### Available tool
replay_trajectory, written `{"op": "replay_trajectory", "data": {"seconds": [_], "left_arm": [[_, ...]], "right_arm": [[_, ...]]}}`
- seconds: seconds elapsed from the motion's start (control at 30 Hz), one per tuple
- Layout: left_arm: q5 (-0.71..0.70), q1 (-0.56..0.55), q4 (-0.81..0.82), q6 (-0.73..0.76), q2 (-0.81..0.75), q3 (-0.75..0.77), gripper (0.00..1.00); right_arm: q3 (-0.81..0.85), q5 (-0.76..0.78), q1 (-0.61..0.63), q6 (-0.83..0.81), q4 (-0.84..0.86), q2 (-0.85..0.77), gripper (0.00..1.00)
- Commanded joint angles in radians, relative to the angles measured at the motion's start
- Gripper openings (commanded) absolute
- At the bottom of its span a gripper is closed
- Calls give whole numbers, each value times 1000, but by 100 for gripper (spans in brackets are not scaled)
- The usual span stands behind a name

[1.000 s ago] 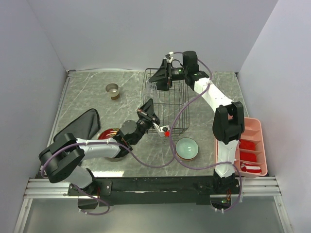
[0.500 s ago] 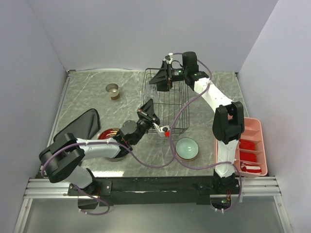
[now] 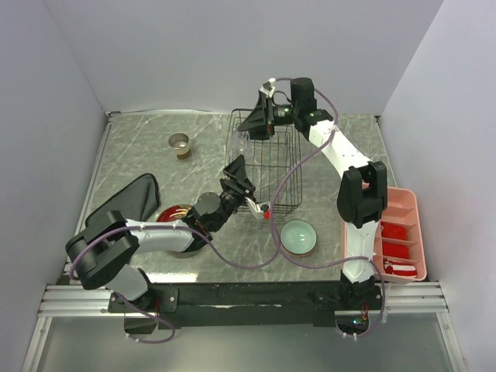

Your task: Load the mixed dishes into the dish rack

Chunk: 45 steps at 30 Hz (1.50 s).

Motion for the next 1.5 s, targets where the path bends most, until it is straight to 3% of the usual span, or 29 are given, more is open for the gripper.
{"op": "replay_trajectory", "data": {"seconds": [0.0,0.1,0.23,0.37,0.47,0.57,0.73,0.87,1.03,1.23,1.33,1.47], "left_arm": [[-6,-6,34,-41,-44,24,59],[21,-14,-23,-90,-122,-3,64],[55,-41,-238,-222,-284,-45,69],[64,-46,-689,-454,-493,9,71],[26,-48,-838,-607,-577,39,72],[-41,-51,-990,-744,-628,61,72],[-137,-23,-1055,-813,-640,87,76],[-184,52,-1092,-998,-622,111,84],[-160,148,-1196,-1194,-622,125,89],[7,270,-1357,-1394,-587,227,98],[44,302,-1386,-1411,-591,225,98],[-12,337,-1337,-1370,-593,191,99]], "right_arm": [[230,31,-5,-117,-64,41,35],[373,98,-10,-267,-192,78,34],[466,203,-18,-468,-298,107,34],[539,354,-16,-709,-410,134,34],[396,488,-16,-864,-288,69,33],[170,618,-15,-967,-12,-14,33],[101,810,-12,-1002,179,13,30],[151,858,-7,-1019,296,100,31],[223,898,21,-1045,332,190,31],[236,974,67,-1136,426,256,32],[222,978,85,-1160,446,268,33],[265,1000,102,-1179,425,309,33]]}}
